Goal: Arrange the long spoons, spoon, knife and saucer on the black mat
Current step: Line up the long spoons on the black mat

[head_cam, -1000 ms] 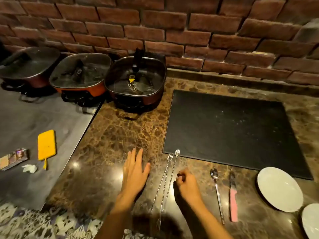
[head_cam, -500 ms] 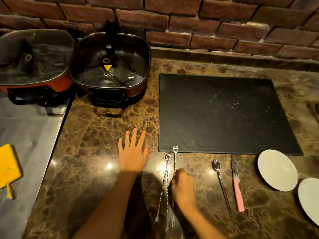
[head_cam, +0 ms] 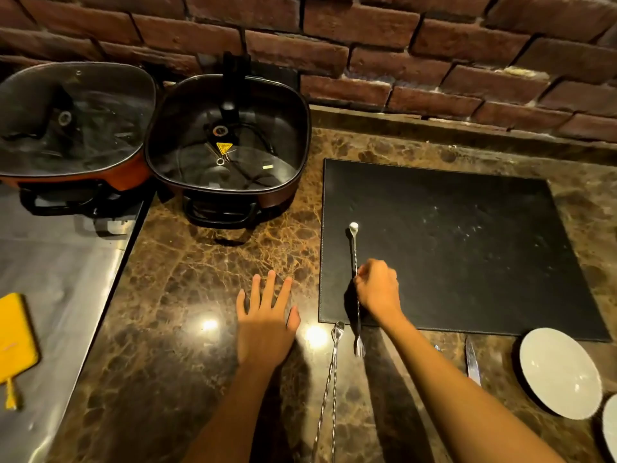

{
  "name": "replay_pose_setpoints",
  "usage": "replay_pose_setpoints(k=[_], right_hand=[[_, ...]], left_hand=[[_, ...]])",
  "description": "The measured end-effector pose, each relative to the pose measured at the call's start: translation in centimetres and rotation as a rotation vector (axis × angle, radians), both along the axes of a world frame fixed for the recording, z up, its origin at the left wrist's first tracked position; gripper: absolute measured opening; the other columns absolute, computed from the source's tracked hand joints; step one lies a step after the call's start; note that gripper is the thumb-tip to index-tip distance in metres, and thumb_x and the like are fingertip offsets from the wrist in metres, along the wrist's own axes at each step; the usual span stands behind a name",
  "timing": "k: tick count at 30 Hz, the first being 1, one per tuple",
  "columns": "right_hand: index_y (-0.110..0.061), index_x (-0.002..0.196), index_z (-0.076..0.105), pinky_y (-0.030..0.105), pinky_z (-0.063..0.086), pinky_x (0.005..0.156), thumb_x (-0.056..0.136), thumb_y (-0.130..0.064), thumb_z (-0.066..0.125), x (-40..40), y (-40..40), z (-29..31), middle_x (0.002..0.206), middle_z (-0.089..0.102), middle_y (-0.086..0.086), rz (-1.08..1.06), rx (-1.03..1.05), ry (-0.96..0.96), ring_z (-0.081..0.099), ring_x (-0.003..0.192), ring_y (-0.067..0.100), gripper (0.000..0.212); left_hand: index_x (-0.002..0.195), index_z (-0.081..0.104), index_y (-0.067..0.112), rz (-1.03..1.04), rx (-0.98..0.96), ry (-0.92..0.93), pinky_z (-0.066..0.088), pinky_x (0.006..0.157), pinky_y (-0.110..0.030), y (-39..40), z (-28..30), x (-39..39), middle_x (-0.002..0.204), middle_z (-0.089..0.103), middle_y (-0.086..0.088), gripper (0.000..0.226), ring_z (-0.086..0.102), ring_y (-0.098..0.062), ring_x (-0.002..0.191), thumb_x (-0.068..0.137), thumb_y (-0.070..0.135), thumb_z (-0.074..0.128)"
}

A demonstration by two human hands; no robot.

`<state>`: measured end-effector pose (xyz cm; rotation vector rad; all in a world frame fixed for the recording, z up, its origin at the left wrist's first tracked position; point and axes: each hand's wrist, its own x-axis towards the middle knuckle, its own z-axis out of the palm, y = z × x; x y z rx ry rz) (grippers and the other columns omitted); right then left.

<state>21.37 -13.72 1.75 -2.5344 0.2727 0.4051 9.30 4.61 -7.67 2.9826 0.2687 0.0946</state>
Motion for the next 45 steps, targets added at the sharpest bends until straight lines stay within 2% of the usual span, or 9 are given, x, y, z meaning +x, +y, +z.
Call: replay_pose_setpoints(k=[5,12,14,18,21,26,30,37,45], right_hand=[[-0.003,0.088,0.063,0.043,0.050,0.068,0.084,-0.007,0.052,2.3,0.1,-0.3,0.097,0.064,0.025,0.064,-0.124,-0.006,0.061,0.088,0.049,0.012],[-0.001,0.088,0.059,0.037,0.044,0.061,0.087,-0.010,0.059,0.2,-0.8,0.7,0.092,0.065,0.023,0.091,-0.125,-0.095,0.062,0.084,0.044,0.009],[-0.005,0.088,0.061,0.039,0.048,0.064,0.087,-0.013,0.062,-2.9,-1.1,0.7,0.089,0.067,0.019,0.099,-0.097,-0.098,0.064,0.082,0.040,0.008],[-0.019,0.078,0.056,0.039,0.054,0.070,0.087,-0.014,0.058,-12.6,-0.9,-0.2,0.072,0.057,-0.004,0.177,0.002,0.146,0.059,0.074,0.022,0.010],[-0.013,0.079,0.051,0.045,0.055,0.072,0.088,-0.013,0.051,-16.8,-0.3,-0.6,0.084,0.057,0.004,0.222,-0.014,0.264,0.059,0.077,0.023,0.009],[-0.012,0.089,0.050,0.039,0.051,0.070,0.082,0.007,0.044,-18.0,0.2,0.2,0.093,0.057,0.008,0.212,-0.046,0.263,0.056,0.084,0.025,0.021],[-0.010,0.103,0.053,0.037,0.050,0.077,0.083,0.005,0.052,-18.2,0.4,0.5,0.102,0.059,0.011,0.201,-0.076,0.272,0.057,0.094,0.029,0.025],[-0.013,0.096,0.046,0.034,0.045,0.072,0.084,0.002,0.048,-17.9,0.8,0.5,0.093,0.049,0.005,0.189,-0.065,0.251,0.053,0.093,0.028,0.019],[-0.012,0.094,0.048,0.036,0.047,0.067,0.083,0.004,0.045,-17.7,0.8,0.2,0.094,0.054,0.007,0.166,-0.095,0.202,0.055,0.087,0.027,0.020]], left_hand=[[0.156,0.030,0.035,0.050,-0.044,0.050,0.017,0.120,-0.055,-0.1,0.2,0.2,0.164,0.033,-0.003,0.063,0.031,-0.028,0.152,0.095,0.052,0.033],[0.156,0.028,0.034,0.053,-0.045,0.032,0.016,0.120,-0.054,-0.1,0.0,0.1,0.165,0.033,-0.002,0.064,0.029,-0.029,0.153,0.095,0.052,0.033],[0.157,0.027,0.034,0.053,-0.044,0.032,0.018,0.120,-0.056,-0.2,0.0,0.0,0.165,0.032,-0.003,0.064,0.028,-0.029,0.153,0.096,0.051,0.033],[0.156,0.032,0.031,0.031,-0.018,0.019,0.027,0.118,-0.060,-0.1,0.2,0.1,0.164,0.034,-0.007,0.063,0.032,-0.032,0.151,0.096,0.048,0.037],[0.155,0.038,0.027,0.017,0.014,-0.038,0.031,0.116,-0.060,-0.1,0.1,-0.1,0.162,0.038,-0.010,0.059,0.035,-0.034,0.150,0.099,0.044,0.040],[0.154,0.040,0.025,0.017,0.024,-0.083,0.033,0.116,-0.060,-0.2,0.2,-0.4,0.161,0.039,-0.010,0.056,0.036,-0.033,0.150,0.101,0.043,0.040],[0.154,0.040,0.026,0.027,-0.006,-0.067,0.032,0.117,-0.059,-0.2,0.3,-0.3,0.162,0.039,-0.009,0.058,0.035,-0.033,0.150,0.100,0.044,0.040],[0.155,0.036,0.027,0.032,-0.013,-0.050,0.029,0.118,-0.059,-0.1,0.2,-0.3,0.163,0.037,-0.008,0.059,0.032,-0.032,0.151,0.099,0.046,0.036],[0.154,0.037,0.027,0.036,-0.019,-0.077,0.029,0.118,-0.058,0.0,-0.4,-0.2,0.163,0.036,-0.006,0.058,0.032,-0.030,0.152,0.099,0.046,0.035]])
